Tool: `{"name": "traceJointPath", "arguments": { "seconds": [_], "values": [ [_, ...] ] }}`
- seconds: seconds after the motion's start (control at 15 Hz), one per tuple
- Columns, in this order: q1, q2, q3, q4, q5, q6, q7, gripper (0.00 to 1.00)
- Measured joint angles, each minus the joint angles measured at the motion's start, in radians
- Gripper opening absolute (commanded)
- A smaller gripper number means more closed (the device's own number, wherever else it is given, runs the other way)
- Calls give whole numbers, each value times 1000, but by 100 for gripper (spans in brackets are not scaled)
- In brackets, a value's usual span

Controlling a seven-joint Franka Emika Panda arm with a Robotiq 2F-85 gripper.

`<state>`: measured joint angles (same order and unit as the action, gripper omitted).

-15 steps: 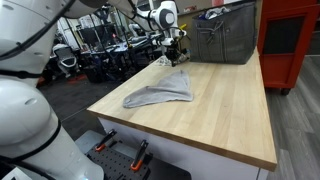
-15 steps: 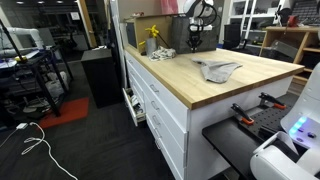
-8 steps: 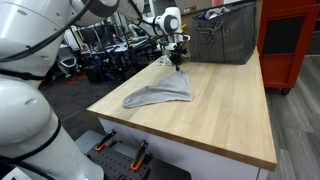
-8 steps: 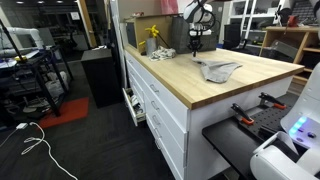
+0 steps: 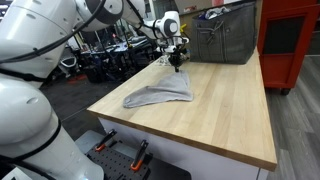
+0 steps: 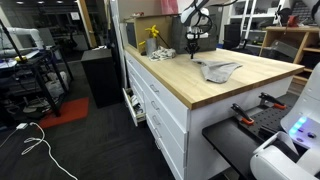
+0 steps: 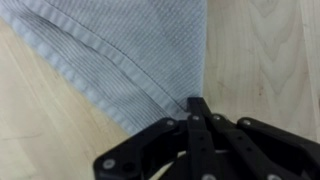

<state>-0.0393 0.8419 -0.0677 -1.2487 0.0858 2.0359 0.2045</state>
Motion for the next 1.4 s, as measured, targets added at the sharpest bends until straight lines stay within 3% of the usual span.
{"name": "traceJointPath", "arguments": {
  "seconds": [0.33,0.87,1.4],
  "values": [
    [15,33,1,78,0,0,1,0],
    [-31,41,-12,84,-8,-10,0,0],
    [7,89,-15,128,-68,-25,25,0]
  ]
}}
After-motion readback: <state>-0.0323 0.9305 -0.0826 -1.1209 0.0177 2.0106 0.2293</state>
